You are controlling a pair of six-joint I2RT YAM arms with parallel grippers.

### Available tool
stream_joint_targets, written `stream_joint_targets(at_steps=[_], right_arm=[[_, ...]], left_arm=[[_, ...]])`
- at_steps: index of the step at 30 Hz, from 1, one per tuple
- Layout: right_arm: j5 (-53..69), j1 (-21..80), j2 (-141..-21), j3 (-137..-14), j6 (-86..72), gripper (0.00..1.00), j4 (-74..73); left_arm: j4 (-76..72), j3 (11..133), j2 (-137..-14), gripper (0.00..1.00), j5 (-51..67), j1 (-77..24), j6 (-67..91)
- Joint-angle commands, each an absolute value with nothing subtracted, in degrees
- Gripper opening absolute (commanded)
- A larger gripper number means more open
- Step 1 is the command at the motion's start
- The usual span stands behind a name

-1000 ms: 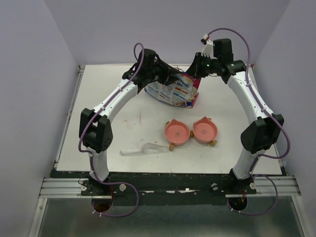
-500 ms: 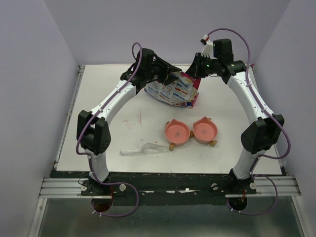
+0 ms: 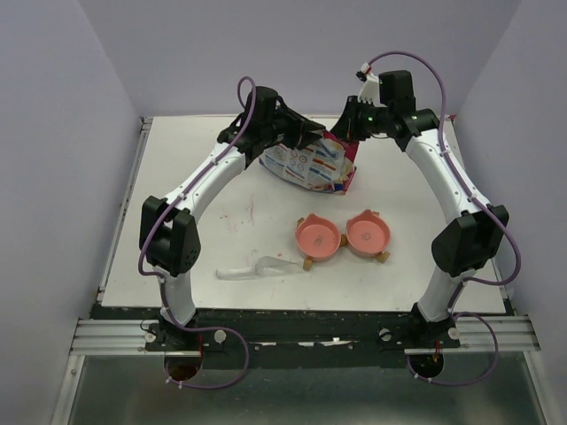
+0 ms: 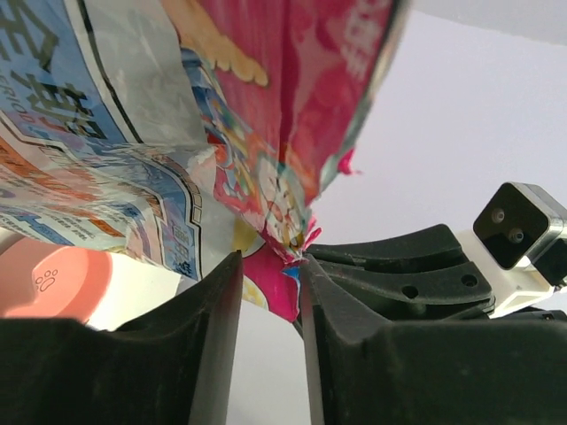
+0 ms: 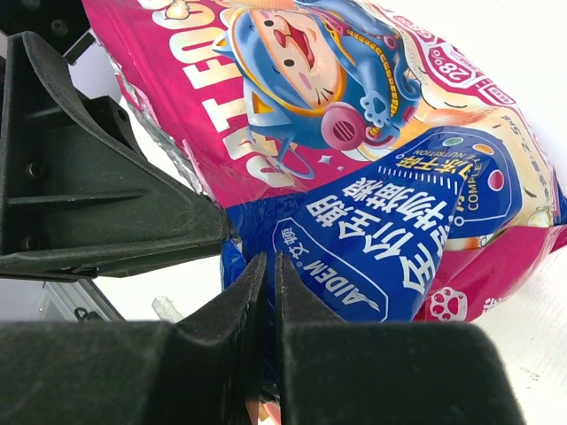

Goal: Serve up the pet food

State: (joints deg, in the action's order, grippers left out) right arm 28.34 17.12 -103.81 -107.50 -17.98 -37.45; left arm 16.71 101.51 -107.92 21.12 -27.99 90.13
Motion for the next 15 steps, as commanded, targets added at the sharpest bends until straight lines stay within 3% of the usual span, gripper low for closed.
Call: stream_joint_targets(at_steps=[1,6,10,15], right_arm=[[29.9,19.0,-103.0,-108.5,-17.8,0.16,-40.4],[29.6,19.6,-102.9,-108.7,-17.1,0.15,-41.1],[28.7,19.7,-102.5,-109.2,-17.1,0.17,-41.5],[28.0,19.6,-103.1,-113.0,-16.9,0.29,-44.0]], left_arm=[[17.3,102.4,-109.0,0.35,19.7,-28.2,90.6],[18.7,103.0,-109.5,0.23,20.5,-28.2,89.4],[21.2,104.0,-109.5,0.0,22.1,-28.1,86.0],[13.5,97.2,-105.5,0.0,24.3,-27.2,81.7]])
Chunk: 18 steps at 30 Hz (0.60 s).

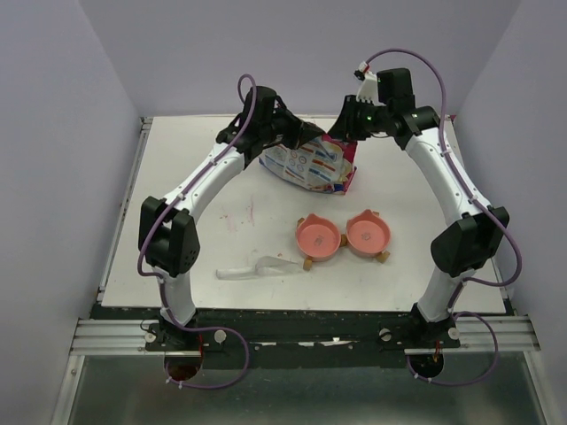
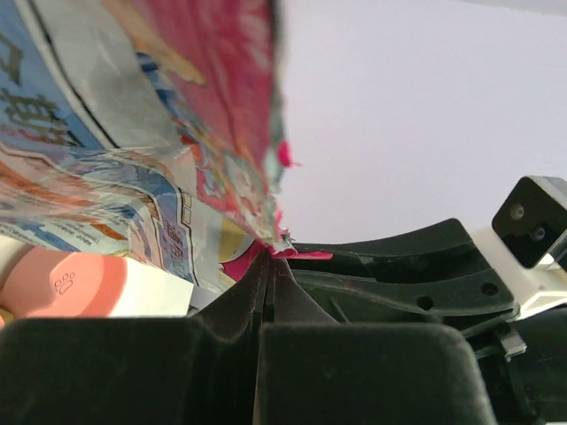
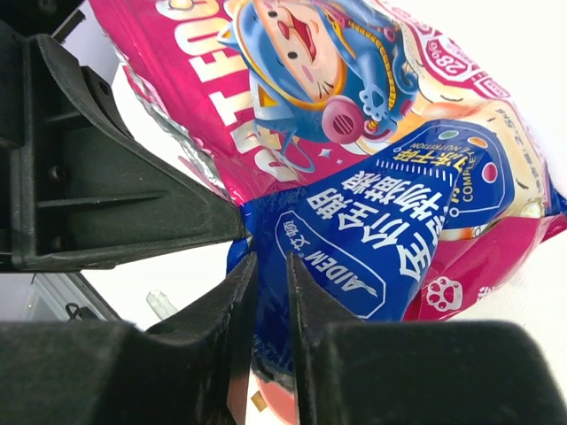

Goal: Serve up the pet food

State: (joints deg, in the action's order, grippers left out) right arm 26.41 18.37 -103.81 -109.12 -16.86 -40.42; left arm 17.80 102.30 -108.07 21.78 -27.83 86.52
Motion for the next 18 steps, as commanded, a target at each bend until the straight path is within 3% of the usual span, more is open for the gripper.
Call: stream_joint_targets(at_steps=[1,5,18], right_arm=[[28.0,19.5,-103.2,-113.1,-16.9,0.3,-44.0],[29.4,19.5,-103.7,-113.4,-16.4,0.32,-44.2],[30.1,19.5,-103.6,-115.1,-13.9,0.38,-45.0]], left_arm=[[11.0,95.6,-104.9,0.0,25.6,-26.7,81.7],[7.2,94.1,-105.4,0.0,30.1,-26.3,81.3],[11.2,91.2,-101.7,0.0,29.4,-26.3,75.8]])
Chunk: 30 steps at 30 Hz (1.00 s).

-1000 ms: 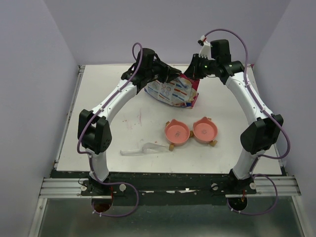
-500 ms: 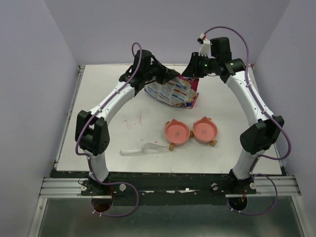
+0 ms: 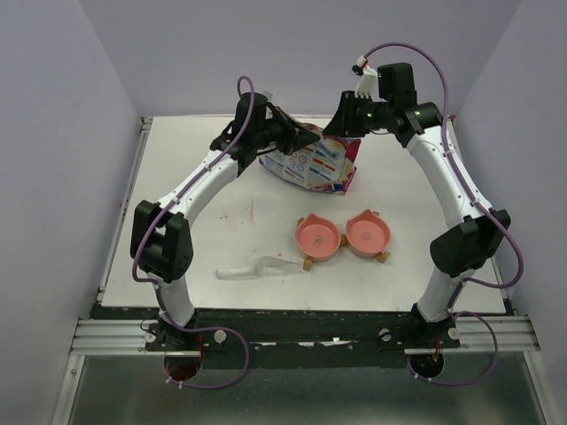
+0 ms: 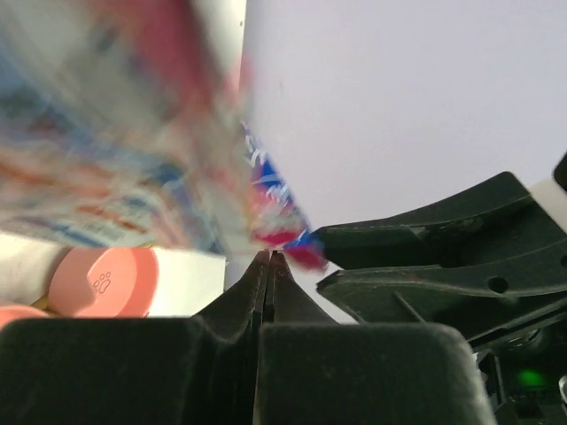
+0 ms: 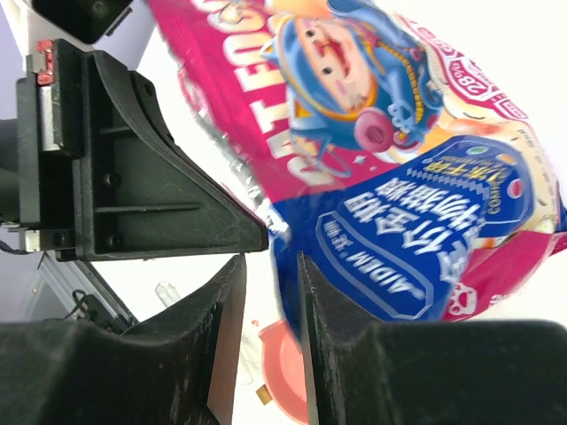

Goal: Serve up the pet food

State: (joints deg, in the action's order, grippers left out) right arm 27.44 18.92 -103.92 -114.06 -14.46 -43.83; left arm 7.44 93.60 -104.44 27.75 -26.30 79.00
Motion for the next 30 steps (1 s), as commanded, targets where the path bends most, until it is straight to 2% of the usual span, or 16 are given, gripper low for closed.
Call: stream_joint_targets(at_steps=[1,6,12,15,17,21,23,25,30], right_arm=[[30.2,19.6,-103.4,-114.6,-13.5,0.38,-44.9],[29.7,19.6,-103.5,-112.9,-12.7,0.38,-43.8],[27.0,19.8,-105.8,-116.7,-14.1,0.37,-44.3],[25.9,19.8,-106.1,-116.2,-14.2,0.26,-44.1],[26.9,19.7,-105.6,-114.6,-14.4,0.17,-43.4],[29.8,20.2,-102.6,-109.3,-16.8,0.08,-40.2],[31.4,20.5,-101.0,-105.8,-18.6,0.04,-37.6],[31.4,21.1,-99.3,-103.1,-19.8,0.0,-36.0],[31.4,21.8,-97.4,-100.6,-19.3,0.0,-33.8]], left_arm=[[11.1,91.0,-101.5,0.0,29.2,-26.3,75.8],[12.1,91.5,-101.9,0.0,29.0,-26.3,75.7],[14.1,91.6,-101.0,0.0,29.8,-25.8,75.9],[13.3,88.3,-98.0,0.02,28.7,-24.3,78.5],[11.6,86.2,-96.1,0.15,28.0,-23.2,81.1],[11.8,88.1,-96.6,0.54,29.4,-22.3,85.3],[11.5,88.9,-97.3,0.7,29.1,-22.5,87.7],[11.4,89.8,-98.6,0.77,29.2,-22.5,90.3],[11.8,90.9,-99.7,0.76,26.8,-21.8,95.3]])
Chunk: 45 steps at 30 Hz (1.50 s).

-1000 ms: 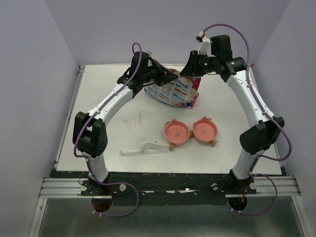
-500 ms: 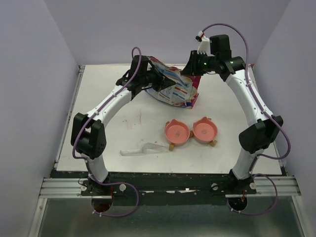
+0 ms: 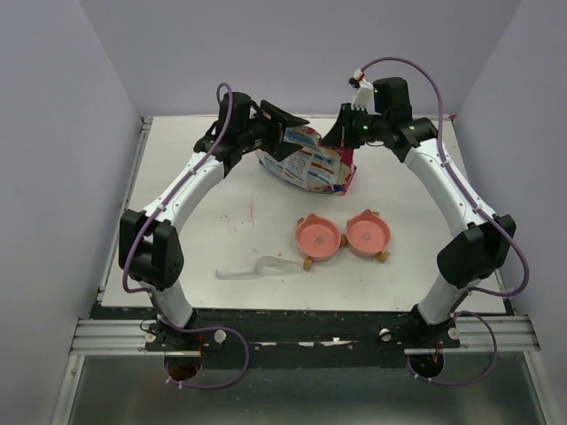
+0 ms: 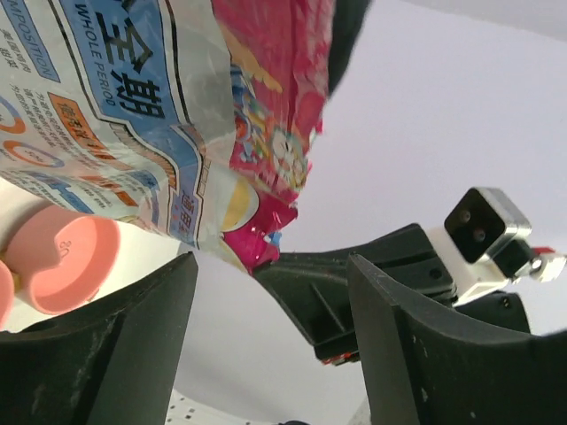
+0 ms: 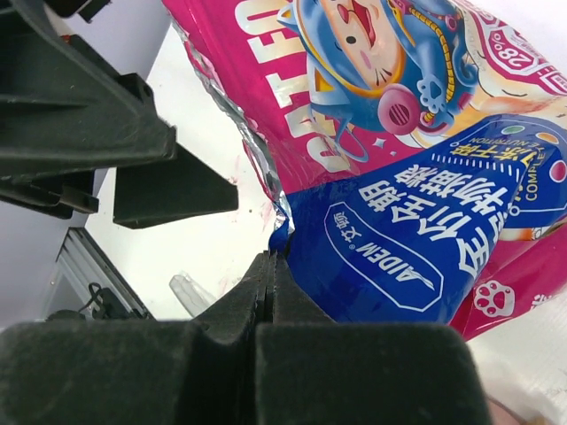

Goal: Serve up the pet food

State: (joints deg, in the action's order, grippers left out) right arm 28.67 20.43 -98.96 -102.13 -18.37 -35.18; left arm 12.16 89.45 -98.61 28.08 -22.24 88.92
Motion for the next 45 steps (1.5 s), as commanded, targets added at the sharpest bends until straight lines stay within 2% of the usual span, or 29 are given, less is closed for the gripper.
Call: stream_joint_targets(at_steps=[1,4,5,10,15,19,27,32,38,45], right_arm=[[31.3,21.9,-97.5,-100.8,-19.2,0.0,-33.9],[30.9,21.9,-97.6,-101.3,-18.8,0.0,-34.0],[30.8,21.9,-98.0,-101.7,-18.7,0.0,-34.3],[30.4,21.9,-98.6,-102.9,-17.9,0.0,-35.2],[30.5,21.9,-98.7,-103.0,-17.8,0.0,-35.2],[30.4,21.9,-98.4,-102.9,-17.5,0.0,-35.4],[30.4,21.9,-99.0,-103.5,-17.5,0.0,-35.6],[30.2,21.9,-99.0,-103.5,-17.3,0.0,-35.7],[30.0,21.9,-98.9,-103.6,-17.2,0.0,-36.0],[30.1,21.9,-99.1,-103.9,-17.3,0.0,-36.0]], left_arm=[[11.5,90.8,-99.5,0.74,26.5,-21.4,96.1],[11.4,88.9,-96.8,0.56,23.8,-19.0,96.2],[12.4,88.4,-95.7,0.53,22.6,-17.9,95.2],[16.4,87.4,-91.3,0.56,18.3,-13.4,90.4],[19.1,89.3,-92.1,0.54,15.1,-10.8,86.9],[19.0,91.8,-94.1,0.43,15.0,-10.7,86.2],[19.1,95.5,-98.0,0.42,15.9,-13.1,87.0],[18.7,96.1,-99.4,0.33,15.9,-14.0,87.7],[18.6,96.6,-100.1,0.34,15.8,-14.2,87.7],[18.6,97.6,-100.1,0.41,15.7,-14.2,87.5]])
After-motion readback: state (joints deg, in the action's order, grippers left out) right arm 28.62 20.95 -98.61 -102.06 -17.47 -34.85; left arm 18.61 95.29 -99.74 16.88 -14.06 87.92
